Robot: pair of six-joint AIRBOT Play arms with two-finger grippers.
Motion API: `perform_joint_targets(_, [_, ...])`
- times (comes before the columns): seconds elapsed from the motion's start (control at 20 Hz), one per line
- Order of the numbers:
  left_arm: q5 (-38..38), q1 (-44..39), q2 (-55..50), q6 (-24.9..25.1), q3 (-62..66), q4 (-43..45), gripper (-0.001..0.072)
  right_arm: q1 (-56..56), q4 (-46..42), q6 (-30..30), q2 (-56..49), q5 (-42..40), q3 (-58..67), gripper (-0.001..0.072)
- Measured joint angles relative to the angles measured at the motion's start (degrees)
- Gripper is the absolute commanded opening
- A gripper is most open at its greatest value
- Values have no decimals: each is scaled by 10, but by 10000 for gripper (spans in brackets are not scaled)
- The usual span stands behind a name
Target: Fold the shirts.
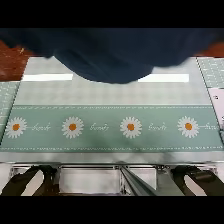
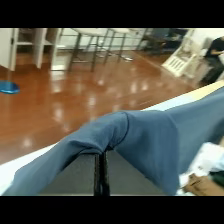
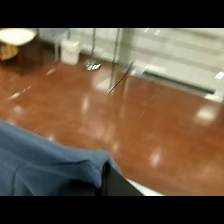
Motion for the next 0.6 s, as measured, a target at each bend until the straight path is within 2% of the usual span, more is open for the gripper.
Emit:
perform_joint_targets(0.3, [-90,0,108,-58,-33,120,18,0,-57,34,63,49,1,24])
perform_joint_targets(0.6, [-151,0,153,-78,-245,152,18,0,-35,49,12,73,-90,25])
